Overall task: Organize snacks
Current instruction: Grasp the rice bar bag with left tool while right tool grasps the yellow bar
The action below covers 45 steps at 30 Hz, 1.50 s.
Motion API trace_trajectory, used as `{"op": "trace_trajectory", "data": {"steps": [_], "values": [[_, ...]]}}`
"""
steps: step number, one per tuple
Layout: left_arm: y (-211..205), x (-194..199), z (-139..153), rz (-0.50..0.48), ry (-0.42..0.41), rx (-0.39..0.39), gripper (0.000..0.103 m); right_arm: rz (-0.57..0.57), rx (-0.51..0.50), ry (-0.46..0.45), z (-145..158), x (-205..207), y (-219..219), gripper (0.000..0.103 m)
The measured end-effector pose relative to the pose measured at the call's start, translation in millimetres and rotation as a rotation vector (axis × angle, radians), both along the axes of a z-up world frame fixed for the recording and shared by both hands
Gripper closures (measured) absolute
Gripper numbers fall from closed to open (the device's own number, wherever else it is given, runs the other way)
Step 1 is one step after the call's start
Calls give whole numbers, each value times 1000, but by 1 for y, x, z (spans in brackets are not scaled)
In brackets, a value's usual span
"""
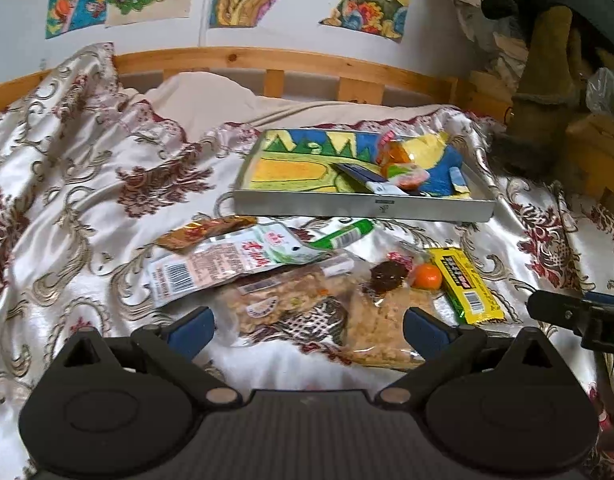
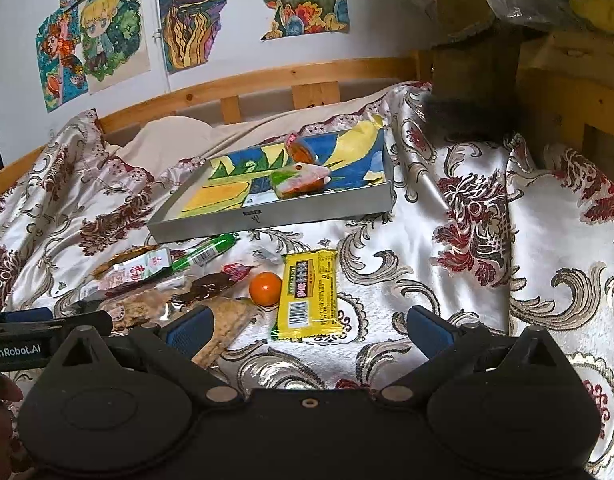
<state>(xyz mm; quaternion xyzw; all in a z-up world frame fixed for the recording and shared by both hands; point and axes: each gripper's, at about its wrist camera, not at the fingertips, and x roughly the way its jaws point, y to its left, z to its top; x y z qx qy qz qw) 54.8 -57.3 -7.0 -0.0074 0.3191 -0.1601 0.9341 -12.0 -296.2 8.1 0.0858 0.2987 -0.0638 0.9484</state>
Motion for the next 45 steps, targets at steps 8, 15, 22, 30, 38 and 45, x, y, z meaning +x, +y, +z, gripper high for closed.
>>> {"op": "trace_trajectory", "data": {"steps": [8,15,22,30,38,45], "values": [[-14,14,-3,-76,29,-14,1,20,-43,22,1,21,-9,1],[-38,32,-8,-202,95,4,1,83,-78,57,-10,50,-14,1],[-56,51,-22,-246,178,29,1,124,-10,94,-21,74,-32,10],[-66,67,-34,-257,274,67,1,129,52,127,-32,90,-41,10],[-70,62,-41,-299,287,91,10,193,17,178,-50,100,-23,28],[-75,60,-44,-297,282,106,13,178,16,182,-56,104,-22,29]]}}
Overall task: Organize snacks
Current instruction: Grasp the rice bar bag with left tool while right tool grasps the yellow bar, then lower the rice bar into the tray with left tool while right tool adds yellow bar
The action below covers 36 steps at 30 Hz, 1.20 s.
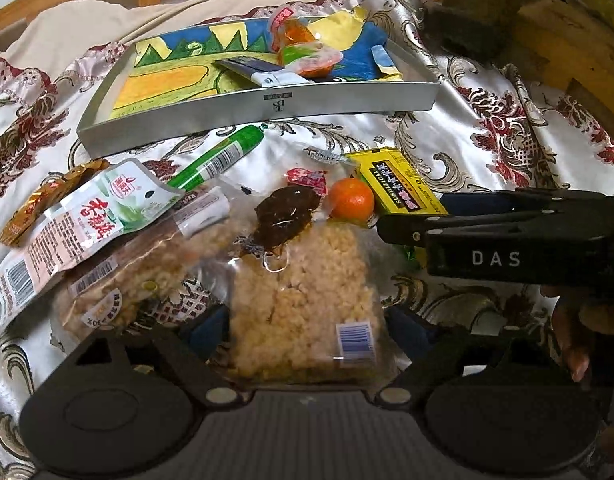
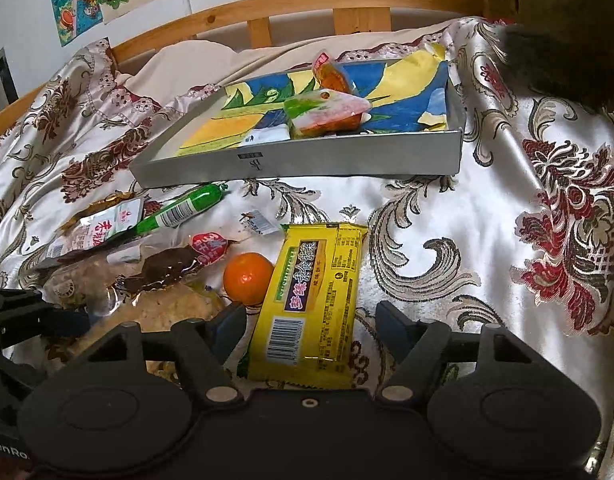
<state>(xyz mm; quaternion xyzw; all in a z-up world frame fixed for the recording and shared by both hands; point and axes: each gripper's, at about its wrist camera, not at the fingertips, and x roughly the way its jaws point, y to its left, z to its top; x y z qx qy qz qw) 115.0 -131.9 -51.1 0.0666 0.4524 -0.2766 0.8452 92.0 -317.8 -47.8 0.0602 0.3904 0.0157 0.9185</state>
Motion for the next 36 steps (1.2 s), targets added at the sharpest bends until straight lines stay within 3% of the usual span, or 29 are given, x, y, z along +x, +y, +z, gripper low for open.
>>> {"op": "trace_trajectory", "data": {"steps": [3,7,15,18,22,29,36], "values": [[3,2,-1,11,9,-17,13,-2,-10,-1,0,0,1,32],[8,2,0,27,9,-42,19,-14,-19,7,2,0,0,52],[8,-5,-1,22,-28,-52,24,-19,-68,32,7,-7,7,52],[9,-4,-2,24,-27,-56,23,-18,-70,29,3,-7,6,47],[12,-3,-2,23,-21,-69,26,-27,-94,28,3,-7,8,52],[14,-12,2,37,-8,-60,29,-32,-108,31,10,-22,9,53],[26,-21,15,76,56,-116,29,-11,-163,-4,24,-38,15,53]]}}
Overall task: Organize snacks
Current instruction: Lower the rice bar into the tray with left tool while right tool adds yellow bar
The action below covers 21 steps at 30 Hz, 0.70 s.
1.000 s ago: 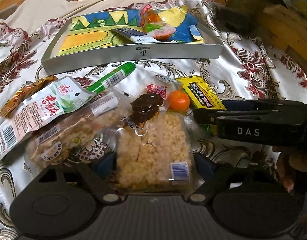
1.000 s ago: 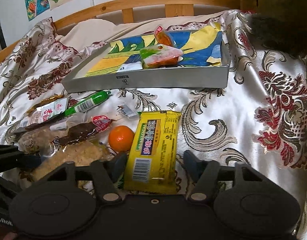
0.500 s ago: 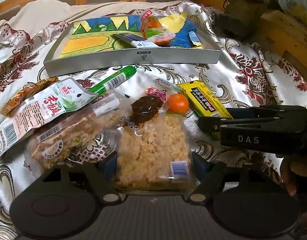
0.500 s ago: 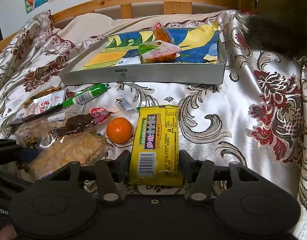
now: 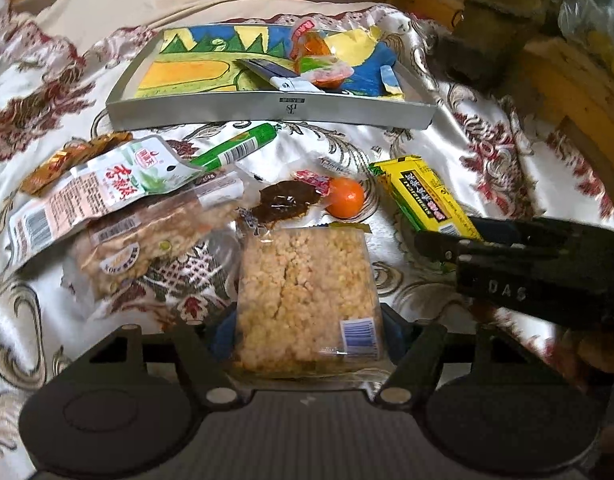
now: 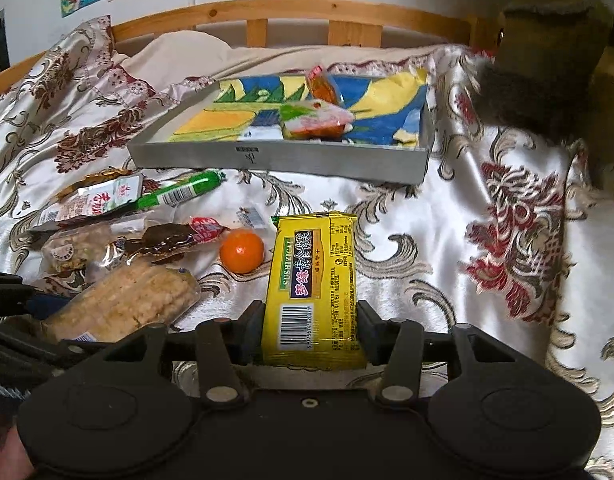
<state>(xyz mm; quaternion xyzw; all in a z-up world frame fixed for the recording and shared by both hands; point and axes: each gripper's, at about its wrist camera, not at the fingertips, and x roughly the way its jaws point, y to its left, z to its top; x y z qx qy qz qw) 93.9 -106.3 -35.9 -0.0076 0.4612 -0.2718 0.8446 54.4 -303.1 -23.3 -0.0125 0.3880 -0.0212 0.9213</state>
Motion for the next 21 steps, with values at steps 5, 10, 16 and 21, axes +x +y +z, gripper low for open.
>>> {"op": "trace_trajectory", "data": {"steps": [5,10,16,21], "values": [[11,0,12,37,37,-50,29,12,-23,-37,12,-12,3,53],[12,-5,22,35,9,-50,29,5,-7,-89,21,-17,0,53],[6,-2,37,24,-22,-78,29,-16,11,-154,26,-18,-4,53],[-4,2,56,21,-111,-76,29,-42,25,-203,30,-18,-11,53]]}}
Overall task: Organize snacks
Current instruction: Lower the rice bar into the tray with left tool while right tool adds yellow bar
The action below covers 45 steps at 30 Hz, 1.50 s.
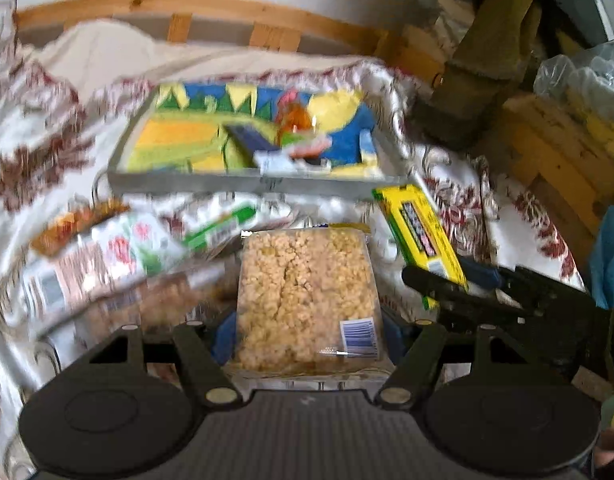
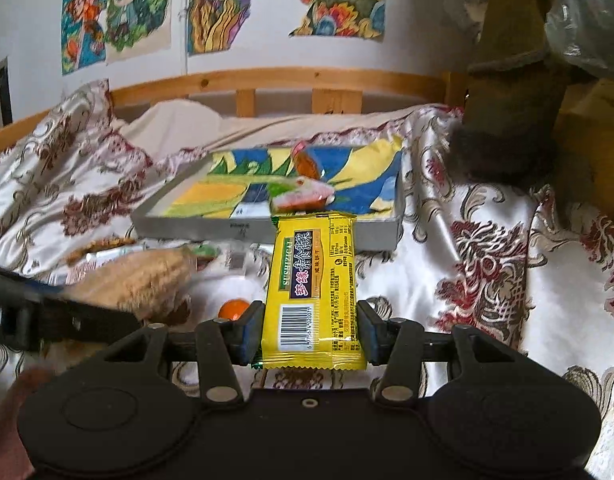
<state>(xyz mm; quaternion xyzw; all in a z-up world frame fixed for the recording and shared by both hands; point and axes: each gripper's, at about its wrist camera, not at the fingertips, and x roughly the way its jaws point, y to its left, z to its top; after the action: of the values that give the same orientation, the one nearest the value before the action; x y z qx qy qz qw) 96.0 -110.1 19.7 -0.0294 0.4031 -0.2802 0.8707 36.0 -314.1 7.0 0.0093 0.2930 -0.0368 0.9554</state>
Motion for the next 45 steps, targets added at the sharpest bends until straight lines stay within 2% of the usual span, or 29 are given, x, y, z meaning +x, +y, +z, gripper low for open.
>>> {"op": "trace_trajectory", "data": {"steps": [5,11,17,22,27,33,45], "values": [[-5,12,15,18,-51,-41,29,-27,-3,-43,3,2,-7,53],[-9,40,30,64,-115,-47,29,-33,-6,-121,9,17,-17,53],[-13,71,40,153,-237,-33,29,11,-11,-209,9,42,-27,53],[-25,105,38,216,-283,-2,29,7,12,-251,9,72,-35,53],[-40,146,27,256,-250,-10,29,1,24,-270,1,106,-39,53],[-57,179,3,265,-171,-36,29,-16,50,-229,-16,130,-46,53],[-67,193,-33,297,-82,64,29,-54,40,-131,-36,153,-49,53]]}}
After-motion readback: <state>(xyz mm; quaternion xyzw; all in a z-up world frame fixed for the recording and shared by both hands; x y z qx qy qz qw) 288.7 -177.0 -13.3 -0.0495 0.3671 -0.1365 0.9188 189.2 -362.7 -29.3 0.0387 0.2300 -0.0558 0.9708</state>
